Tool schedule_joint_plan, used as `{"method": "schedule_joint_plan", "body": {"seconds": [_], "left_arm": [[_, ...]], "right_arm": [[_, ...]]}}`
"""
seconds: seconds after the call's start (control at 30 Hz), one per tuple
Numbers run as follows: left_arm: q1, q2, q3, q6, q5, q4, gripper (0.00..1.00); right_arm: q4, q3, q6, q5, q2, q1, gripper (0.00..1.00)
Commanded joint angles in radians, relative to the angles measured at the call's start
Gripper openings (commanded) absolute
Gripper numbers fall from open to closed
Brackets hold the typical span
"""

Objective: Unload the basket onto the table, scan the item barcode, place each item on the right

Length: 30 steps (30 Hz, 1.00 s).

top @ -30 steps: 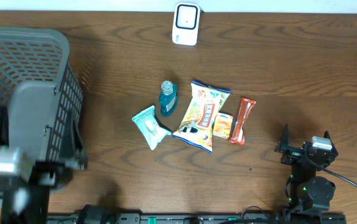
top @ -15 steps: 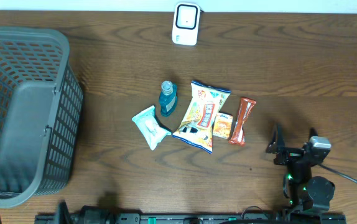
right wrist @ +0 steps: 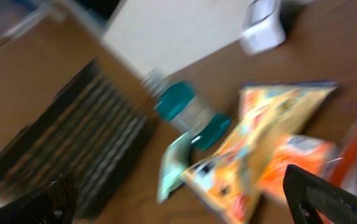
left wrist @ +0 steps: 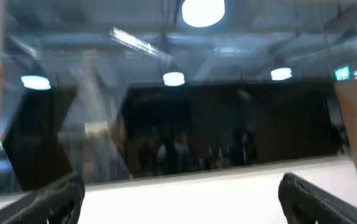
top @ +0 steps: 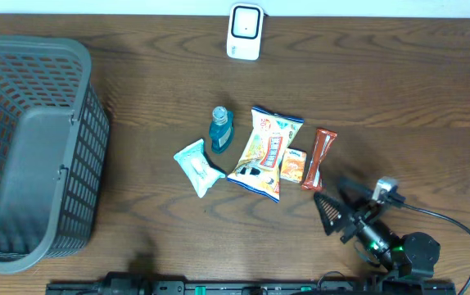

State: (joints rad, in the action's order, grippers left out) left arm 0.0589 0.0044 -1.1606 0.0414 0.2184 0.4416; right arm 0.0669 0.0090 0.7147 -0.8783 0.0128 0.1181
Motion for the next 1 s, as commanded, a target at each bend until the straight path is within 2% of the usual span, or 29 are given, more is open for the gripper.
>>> {"method": "schedule_joint_plan", "body": {"seconds": [0.0,0.17,0.3,0.43,0.73,0.9,0.97], "left_arm": [[-0.003,0.0,-0.008,0.009,-0.105,-0.078,0.99],[-0.003,0.002,0.005,0.009,-0.137,-0.176,0.99],[-0.003,0.01,0.029,0.003,-0.191,-0.2,0.99],[-0.003,0.006,0.08,0.002,-0.194,-0.222,0.99],[-0.003,-0.002,0.346,-0.022,-0.193,-0.371,0.99],[-0.003,-0.002,0.467,-0.149,-0.193,-0.409,0.99],[-0.003,-0.002,0.512,-0.201,-0.193,-0.411,0.99]], "right_arm": [[0.005,-0.004,0.05,-0.188,0.0,0.005,0.99],[0.004,-0.004,0.082,-0.196,0.0,0.005,0.99],[0.01,-0.004,-0.025,-0.256,0.0,0.005,0.99],[0.05,-0.004,-0.035,-0.257,0.0,0.005,0.99],[0.038,0.013,0.014,-0.179,0.001,0.005,0.99],[0.069,0.077,0.01,-0.105,0.035,0.005,0.99],[0.145,0.154,-0.035,-0.026,0.104,0.005,0.99]]}}
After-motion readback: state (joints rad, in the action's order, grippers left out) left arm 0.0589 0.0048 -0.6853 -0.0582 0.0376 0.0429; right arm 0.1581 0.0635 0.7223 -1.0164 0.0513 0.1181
